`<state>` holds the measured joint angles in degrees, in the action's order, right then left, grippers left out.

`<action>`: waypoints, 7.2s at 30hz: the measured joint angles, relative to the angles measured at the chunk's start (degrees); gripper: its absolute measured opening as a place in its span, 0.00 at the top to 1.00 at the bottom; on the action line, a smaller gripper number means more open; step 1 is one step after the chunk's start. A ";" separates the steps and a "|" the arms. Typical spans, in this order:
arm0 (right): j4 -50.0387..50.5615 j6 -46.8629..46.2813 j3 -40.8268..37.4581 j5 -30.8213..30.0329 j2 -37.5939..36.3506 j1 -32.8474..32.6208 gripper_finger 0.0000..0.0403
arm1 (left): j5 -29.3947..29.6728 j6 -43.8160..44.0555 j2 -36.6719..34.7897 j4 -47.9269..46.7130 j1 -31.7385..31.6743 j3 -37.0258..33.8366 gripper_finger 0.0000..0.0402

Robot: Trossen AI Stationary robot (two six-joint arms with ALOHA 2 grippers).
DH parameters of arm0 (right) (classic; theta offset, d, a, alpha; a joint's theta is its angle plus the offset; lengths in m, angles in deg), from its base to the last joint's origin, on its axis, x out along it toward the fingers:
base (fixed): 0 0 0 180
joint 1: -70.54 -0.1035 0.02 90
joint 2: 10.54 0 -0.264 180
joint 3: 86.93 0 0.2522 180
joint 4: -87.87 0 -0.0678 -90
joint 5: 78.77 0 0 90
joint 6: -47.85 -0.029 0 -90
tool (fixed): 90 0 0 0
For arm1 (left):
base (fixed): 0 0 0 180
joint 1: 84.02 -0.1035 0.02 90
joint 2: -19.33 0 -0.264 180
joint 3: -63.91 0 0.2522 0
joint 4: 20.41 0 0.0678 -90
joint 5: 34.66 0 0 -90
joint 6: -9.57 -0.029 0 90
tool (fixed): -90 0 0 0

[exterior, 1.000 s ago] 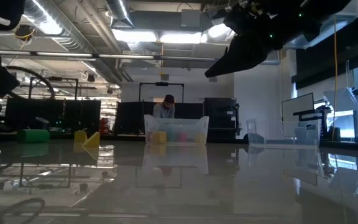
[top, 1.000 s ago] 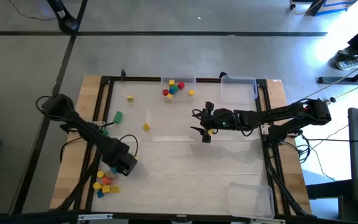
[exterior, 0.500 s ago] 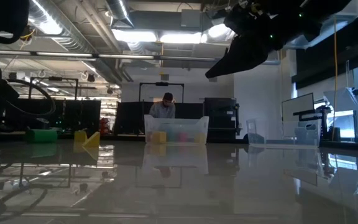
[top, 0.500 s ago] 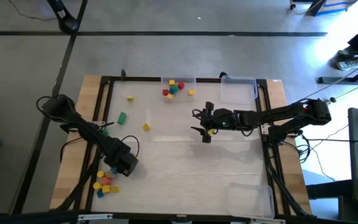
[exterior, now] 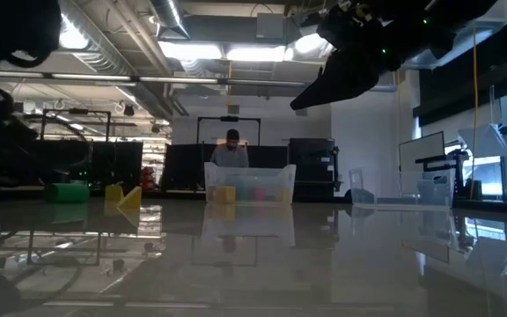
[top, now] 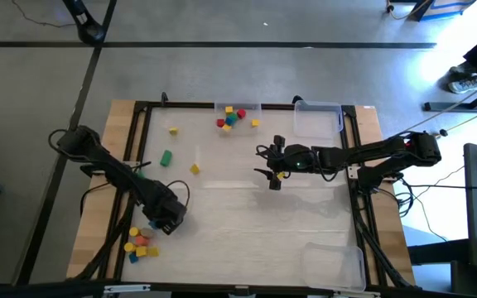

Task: Sort blocks by size
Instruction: Put the square blue block into the top left transparent bin, then put the square yellow block into the top left transparent bin

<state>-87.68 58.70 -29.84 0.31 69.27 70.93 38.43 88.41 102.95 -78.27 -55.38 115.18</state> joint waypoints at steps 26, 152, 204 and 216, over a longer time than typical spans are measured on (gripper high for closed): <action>-9.07 2.74 0.04 -2.80 3.63 0.00 0.38 | 23.49 -59.56 -18.47 32.60 -29.65 2.05 0.71; -0.07 2.83 20.74 14.19 22.51 29.49 0.28 | 35.15 -59.81 -28.38 34.21 -41.34 -10.18 0.47; 26.99 1.36 20.72 12.94 11.98 6.01 0.31 | 22.68 1.63 -10.87 -18.77 16.66 24.42 0.47; 25.96 0.25 20.72 12.99 12.00 6.01 0.31 | 20.12 13.84 0.56 -4.02 29.38 24.31 0.47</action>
<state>-61.72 58.94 -9.12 13.30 81.27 76.94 58.55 102.26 103.52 -82.29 -26.00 139.49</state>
